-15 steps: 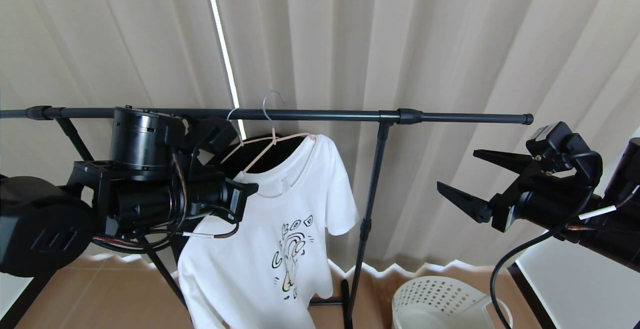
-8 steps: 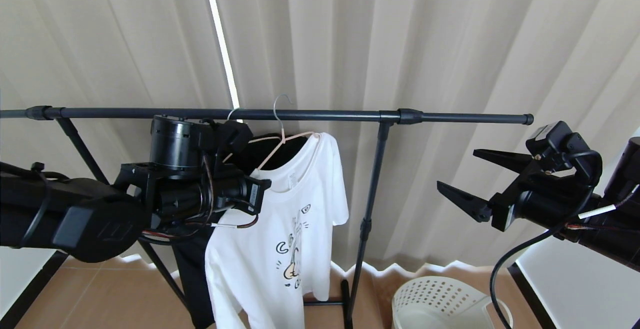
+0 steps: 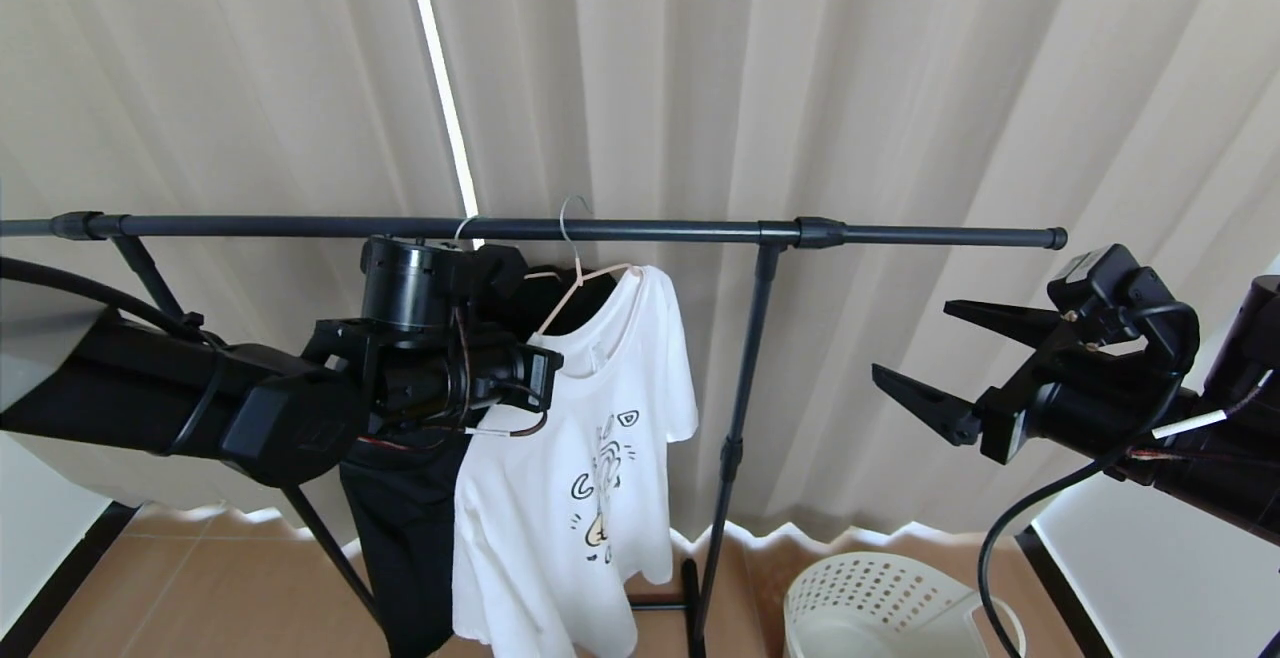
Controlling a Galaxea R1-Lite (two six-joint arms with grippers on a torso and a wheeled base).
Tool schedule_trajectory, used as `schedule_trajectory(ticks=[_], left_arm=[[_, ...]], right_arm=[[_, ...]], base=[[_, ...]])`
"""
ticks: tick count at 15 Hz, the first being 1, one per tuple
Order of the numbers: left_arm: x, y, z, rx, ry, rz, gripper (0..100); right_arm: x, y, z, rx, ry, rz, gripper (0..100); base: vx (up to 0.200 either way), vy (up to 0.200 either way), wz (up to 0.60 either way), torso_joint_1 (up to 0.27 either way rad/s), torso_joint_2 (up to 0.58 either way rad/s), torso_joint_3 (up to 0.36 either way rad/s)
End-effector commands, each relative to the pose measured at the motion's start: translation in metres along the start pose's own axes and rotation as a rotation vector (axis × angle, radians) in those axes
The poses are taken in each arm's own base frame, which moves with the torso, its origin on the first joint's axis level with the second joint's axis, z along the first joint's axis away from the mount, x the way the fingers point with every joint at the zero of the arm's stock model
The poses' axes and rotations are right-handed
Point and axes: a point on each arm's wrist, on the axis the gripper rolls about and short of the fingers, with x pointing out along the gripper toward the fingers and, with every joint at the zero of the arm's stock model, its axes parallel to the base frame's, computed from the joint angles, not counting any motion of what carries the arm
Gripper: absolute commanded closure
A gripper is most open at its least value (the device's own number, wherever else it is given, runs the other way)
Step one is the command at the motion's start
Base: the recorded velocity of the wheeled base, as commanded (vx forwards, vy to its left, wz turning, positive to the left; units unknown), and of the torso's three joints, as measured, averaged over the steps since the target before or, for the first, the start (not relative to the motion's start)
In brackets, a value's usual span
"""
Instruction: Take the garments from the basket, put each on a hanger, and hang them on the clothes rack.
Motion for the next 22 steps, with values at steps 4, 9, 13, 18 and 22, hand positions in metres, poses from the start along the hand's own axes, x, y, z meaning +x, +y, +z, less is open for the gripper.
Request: schedule_trajectory(ticks=[4,9,13,18,22], left_arm=[[0.009,0.001,-0.005,-0.002,0.02,0.001,100],[0.01,0.001,-0.004,-0.002,0.005,0.0,100],[0.009,0.0,-0.004,0.001,0.002,-0.003,0],[-0.003,-0.003,0.006,0.007,-0.046,0.009,0],[-0.065,-0.007,0.026,0.011,-0.143,0.034,0]], right_arm=[[0.001,0.0,-0.001,0.001,0.005,0.002,0],[0.001,0.0,-0.001,0.001,0.004,0.002,0],[0.0,0.0,-0.001,0.0,0.002,0.002,0],[-0.001,0.0,0.002,-0.002,-0.008,-0.001,0],[-0.013,0.001,0.012,-0.015,-0.05,-0.013,0]], base=[[0.0,0.0,0.0,0.0,0.0,0.0],[0.0,0.0,0.0,0.0,0.0,0.0],[0.0,0.0,0.0,0.0,0.0,0.0],[0.0,0.0,0.0,0.0,0.0,0.0],[0.0,0.0,0.0,0.0,0.0,0.0]])
